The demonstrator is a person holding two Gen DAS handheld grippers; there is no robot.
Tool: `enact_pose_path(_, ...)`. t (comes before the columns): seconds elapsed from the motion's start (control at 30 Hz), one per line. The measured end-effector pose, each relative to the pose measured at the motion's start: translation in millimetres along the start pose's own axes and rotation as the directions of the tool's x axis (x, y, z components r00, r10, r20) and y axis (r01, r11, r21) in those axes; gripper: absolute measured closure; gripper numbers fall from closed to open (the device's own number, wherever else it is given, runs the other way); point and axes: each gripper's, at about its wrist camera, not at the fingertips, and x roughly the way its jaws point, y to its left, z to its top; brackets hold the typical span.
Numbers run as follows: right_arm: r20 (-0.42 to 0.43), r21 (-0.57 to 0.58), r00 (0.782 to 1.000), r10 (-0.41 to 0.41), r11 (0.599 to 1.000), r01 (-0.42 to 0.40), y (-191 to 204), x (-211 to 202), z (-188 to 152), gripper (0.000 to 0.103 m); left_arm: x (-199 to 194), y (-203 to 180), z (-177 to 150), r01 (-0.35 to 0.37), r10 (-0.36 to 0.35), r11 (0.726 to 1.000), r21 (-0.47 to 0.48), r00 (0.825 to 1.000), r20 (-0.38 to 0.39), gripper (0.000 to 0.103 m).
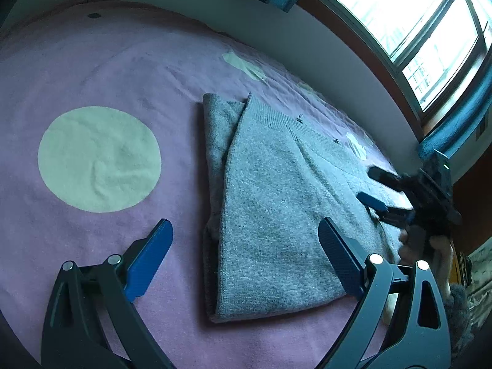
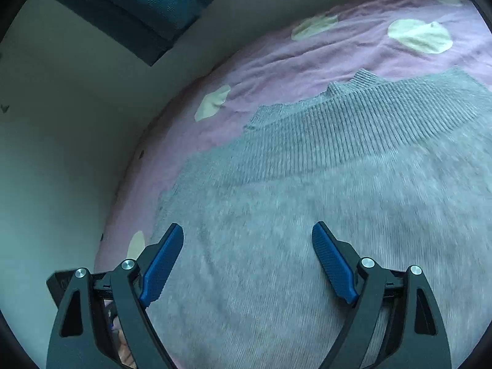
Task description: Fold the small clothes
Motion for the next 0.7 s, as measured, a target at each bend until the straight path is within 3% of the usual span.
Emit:
enact_pose_path(0.43, 0.023, 0.013, 0.996, 0.082, 0.996, -0.083, 11.2, -50.9, -94.3, 0.018, 1.1, -1.0, 0.3, -0.005, 0.005, 1.000, 0.006, 1.000, -0.004, 0.008)
enact_pose_path(0.57, -0.010, 0.010, 0.997, 0.082, 0.997, -0.082, 7.2, -41.1, -108.8, 0.018, 1.2, -1.0, 0.2, -0.005, 0.005, 1.000, 0.007, 1.000, -0.004, 0.008)
enact_pose_path(0.7, 0.009, -0.008, 0.995, 0.104, 0.995, -0.104, 3.5, -41.0, -113.3, 0.018, 2.2, -0.6, 0.1, -0.007, 0.007, 1.000, 0.009, 1.000, -0.006, 0.008)
